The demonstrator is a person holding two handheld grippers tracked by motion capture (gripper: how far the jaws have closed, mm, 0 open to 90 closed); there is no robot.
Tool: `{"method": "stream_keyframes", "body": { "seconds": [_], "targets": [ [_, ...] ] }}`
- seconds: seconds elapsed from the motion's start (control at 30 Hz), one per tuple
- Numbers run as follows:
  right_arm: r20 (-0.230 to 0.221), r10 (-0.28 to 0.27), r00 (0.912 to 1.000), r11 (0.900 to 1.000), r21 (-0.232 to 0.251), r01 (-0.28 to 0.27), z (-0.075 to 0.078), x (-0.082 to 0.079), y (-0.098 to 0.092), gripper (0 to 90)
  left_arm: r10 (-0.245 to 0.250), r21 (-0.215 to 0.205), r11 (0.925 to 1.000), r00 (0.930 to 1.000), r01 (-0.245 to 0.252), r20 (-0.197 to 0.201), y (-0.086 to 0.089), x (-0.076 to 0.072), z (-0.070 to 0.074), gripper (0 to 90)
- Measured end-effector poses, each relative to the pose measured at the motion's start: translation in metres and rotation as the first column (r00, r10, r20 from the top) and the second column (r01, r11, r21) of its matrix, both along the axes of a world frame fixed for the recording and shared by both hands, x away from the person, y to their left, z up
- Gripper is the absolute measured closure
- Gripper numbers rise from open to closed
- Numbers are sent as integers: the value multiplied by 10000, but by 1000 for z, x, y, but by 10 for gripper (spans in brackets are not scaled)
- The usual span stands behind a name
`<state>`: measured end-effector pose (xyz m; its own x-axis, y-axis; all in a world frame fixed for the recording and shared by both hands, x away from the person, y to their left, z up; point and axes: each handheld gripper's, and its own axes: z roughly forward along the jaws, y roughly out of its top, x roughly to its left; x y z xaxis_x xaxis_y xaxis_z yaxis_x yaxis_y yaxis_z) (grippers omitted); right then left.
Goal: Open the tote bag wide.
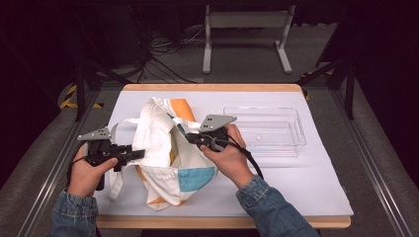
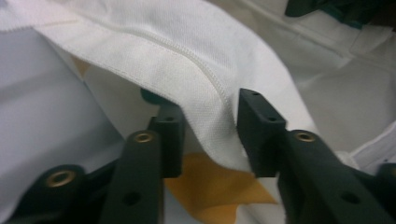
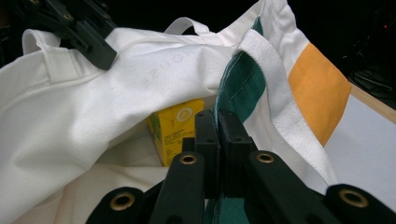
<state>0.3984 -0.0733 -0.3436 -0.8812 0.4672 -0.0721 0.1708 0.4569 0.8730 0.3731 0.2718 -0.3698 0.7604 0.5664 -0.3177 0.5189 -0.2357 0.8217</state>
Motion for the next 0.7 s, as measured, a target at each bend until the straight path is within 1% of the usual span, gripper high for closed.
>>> {"method": "stream_keyframes", "body": {
  "seconds": [0.03,0.07,0.13,0.17,0.2,0.23,0.27,0.33,0.37,0.43,0.47,0.53,0.57,0.6,0.63,0.67,0.7],
  "targets": [
    [9,11,10000,10000,35,-11,0,0,0,870,-133,-96,9999,9995,135,274,1,-1,4,810],
    [14,29,10000,9999,104,-29,1,0,0,870,-109,-43,9999,9987,111,495,0,-3,8,846],
    [94,30,10000,9999,138,-31,3,-1,-1,870,-53,237,9997,9965,34,836,0,-6,13,872],
    [128,15,9999,9999,144,-17,4,-2,-1,870,-53,237,9997,9965,34,836,0,-6,13,876],
    [128,15,9999,9999,144,-17,4,-2,-1,870,28,366,9993,9950,-65,998,-1,-8,17,876],
    [220,-21,9998,9998,196,17,7,-3,-3,871,77,617,9980,9915,-158,1297,0,-10,22,880],
    [253,-40,9997,9998,214,34,8,-3,-3,871,138,665,9975,9912,-227,1315,-1,-12,24,881],
    [305,-77,9995,9997,223,70,10,-3,-5,872,165,968,9948,9883,-314,1517,1,-14,29,881],
    [351,-86,9993,9997,221,78,11,-4,-6,872,256,1151,9924,9870,-442,1584,2,-17,32,882],
    [387,-173,9991,9995,270,162,13,-4,-8,873,316,1217,9912,9861,-519,1630,3,-18,34,881],
    [432,-212,9988,9994,266,201,14,-4,-10,873,487,1404,9873,9829,-743,1773,7,-21,39,882],
    [480,-271,9985,9993,282,258,16,-4,-12,874,652,1550,9834,9806,-947,1850,12,-24,43,881],
    [502,-330,9982,9990,320,314,17,-3,-14,874,742,1692,9798,9799,-1062,1853,15,-26,45,881],
    [542,-420,9976,9987,316,404,18,-3,-16,874,809,1789,9771,9791,-1148,1865,16,-27,46,882],
    [550,-461,9974,9986,289,446,18,-3,-18,874,856,1960,9729,9782,-1231,1892,18,-28,47,882],
    [566,-528,9970,9982,303,511,19,-3,-19,874,856,1960,9729,9782,-1231,1892,18,-28,47,881],
    [566,-528,9970,9982,303,511,19,-3,-19,874,845,2120,9692,9779,-1253,1915,21,-29,49,881]
  ]
}}
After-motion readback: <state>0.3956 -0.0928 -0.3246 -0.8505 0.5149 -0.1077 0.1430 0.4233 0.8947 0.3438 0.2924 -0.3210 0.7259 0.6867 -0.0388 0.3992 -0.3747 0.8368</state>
